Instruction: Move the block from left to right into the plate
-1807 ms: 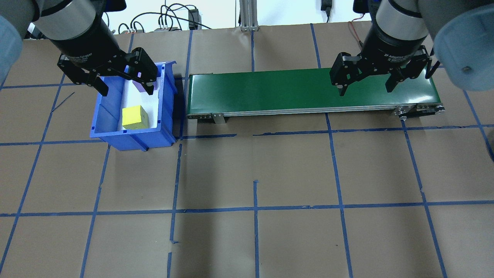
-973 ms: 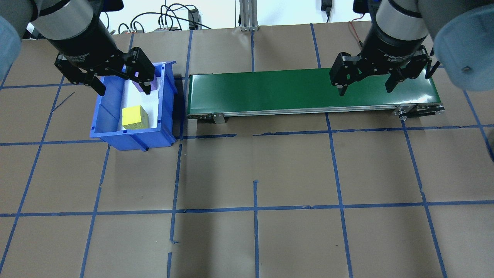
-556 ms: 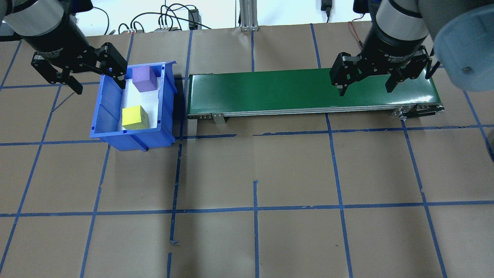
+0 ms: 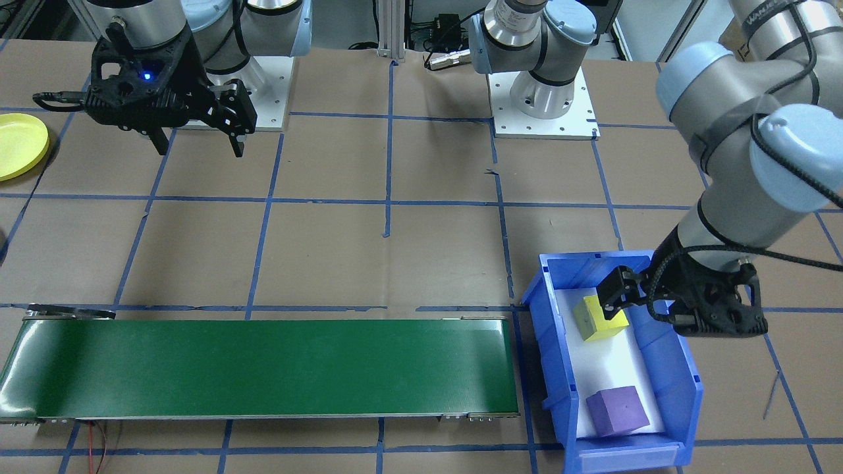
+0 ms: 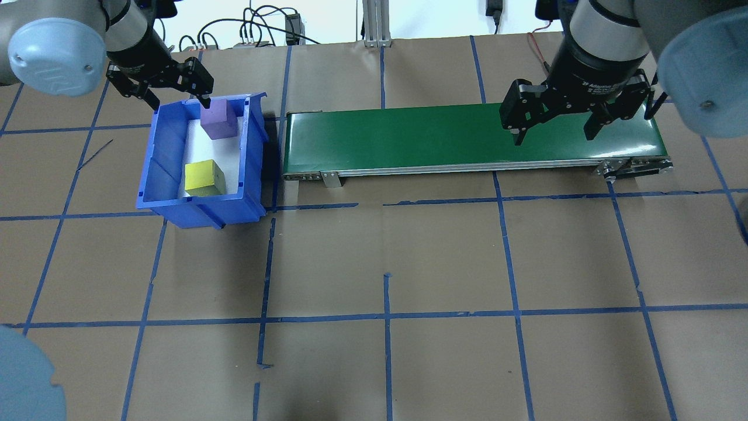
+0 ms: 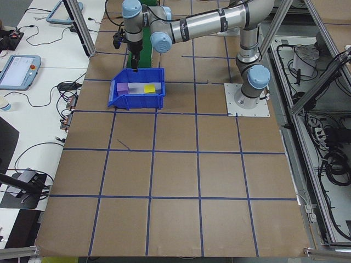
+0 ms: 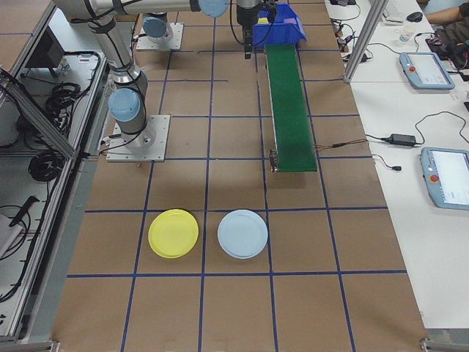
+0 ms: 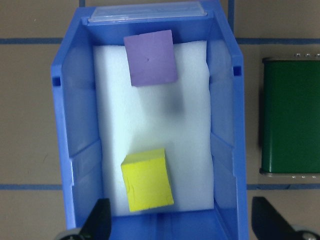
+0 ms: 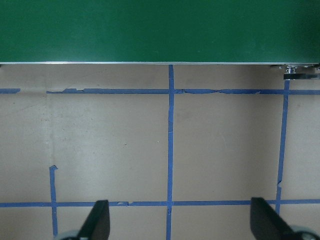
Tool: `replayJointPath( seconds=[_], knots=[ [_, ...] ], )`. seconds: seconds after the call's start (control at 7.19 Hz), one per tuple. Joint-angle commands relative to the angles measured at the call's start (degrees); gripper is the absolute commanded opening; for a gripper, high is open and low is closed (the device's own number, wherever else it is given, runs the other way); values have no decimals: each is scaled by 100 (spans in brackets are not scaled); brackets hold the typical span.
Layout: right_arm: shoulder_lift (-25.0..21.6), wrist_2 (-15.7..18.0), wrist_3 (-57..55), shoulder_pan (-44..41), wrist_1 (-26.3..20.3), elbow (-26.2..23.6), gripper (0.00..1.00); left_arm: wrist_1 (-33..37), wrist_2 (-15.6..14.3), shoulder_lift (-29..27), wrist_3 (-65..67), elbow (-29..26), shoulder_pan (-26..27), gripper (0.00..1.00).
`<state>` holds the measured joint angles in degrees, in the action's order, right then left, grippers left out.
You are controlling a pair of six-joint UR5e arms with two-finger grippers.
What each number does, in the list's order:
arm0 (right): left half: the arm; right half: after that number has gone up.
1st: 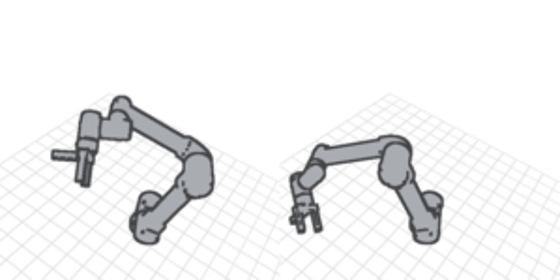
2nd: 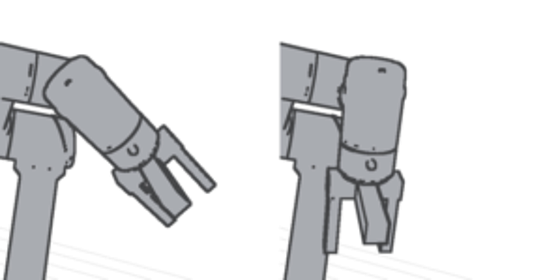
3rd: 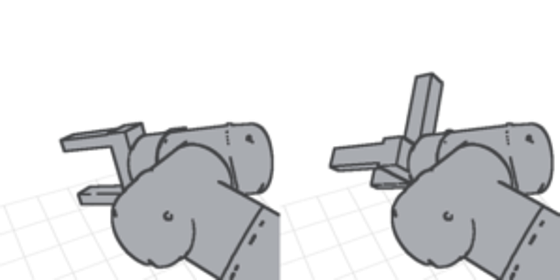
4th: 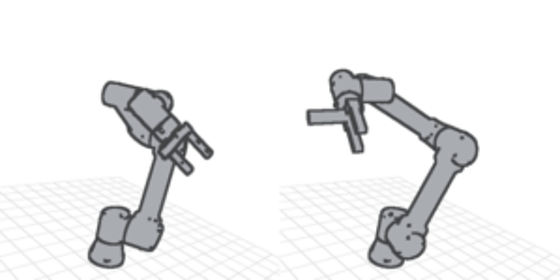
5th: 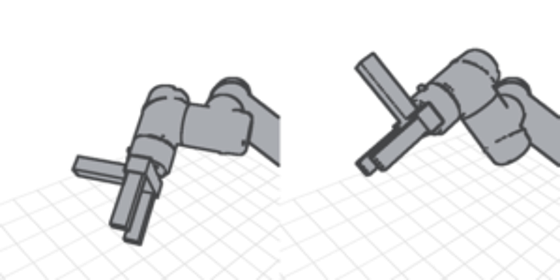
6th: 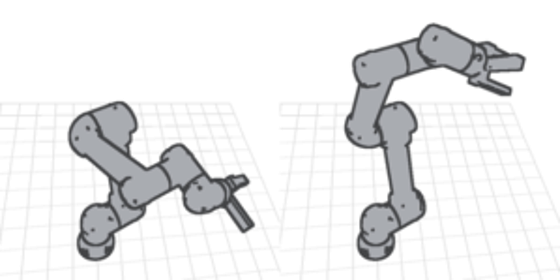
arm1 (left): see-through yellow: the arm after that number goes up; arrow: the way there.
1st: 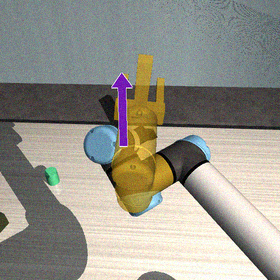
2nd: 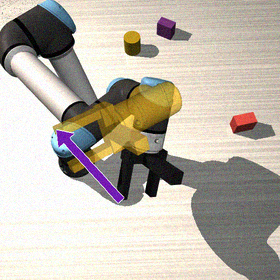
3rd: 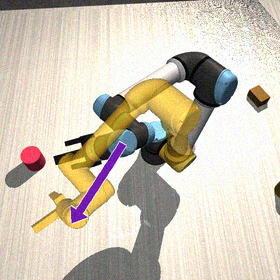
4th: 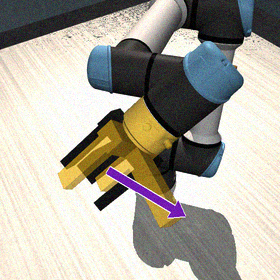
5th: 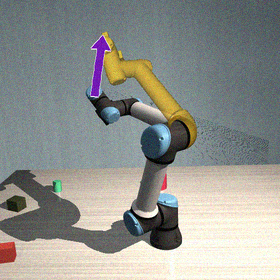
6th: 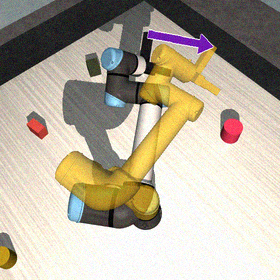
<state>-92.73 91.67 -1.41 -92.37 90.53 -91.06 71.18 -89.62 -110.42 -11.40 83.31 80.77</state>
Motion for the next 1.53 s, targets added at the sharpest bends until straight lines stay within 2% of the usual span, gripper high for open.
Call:
replayJointPath(
  seconds=[0.0, 0.42, 0.7, 0.97, 1.11, 1.25, 1.39],
  knots=[
    [0, 0, 9, 0, 0, 0, 100, -716, -3, -793, -109, -200, -18, 100],
    [0, 0, 9, 0, 0, 0, 100, -919, 59, -1454, -100, -640, -18, 100],
    [0, 0, 9, 0, 0, 0, 100, -1323, 59, -1753, -65, -641, -18, 100],
    [0, 0, 0, 0, 0, 0, 100, -1414, 50, -1904, -56, -527, -18, 100],
    [0, 0, 0, 0, 0, 0, 100, -1570, 59, -2043, -56, -518, -18, 97],
    [0, 0, 9, 0, 0, 0, 100, -1728, 59, -2097, -56, -518, -18, 92],
    [0, 0, 0, 0, 0, 0, 100, -1739, 41, -2089, -64, -518, -18, 66]
  ],
)
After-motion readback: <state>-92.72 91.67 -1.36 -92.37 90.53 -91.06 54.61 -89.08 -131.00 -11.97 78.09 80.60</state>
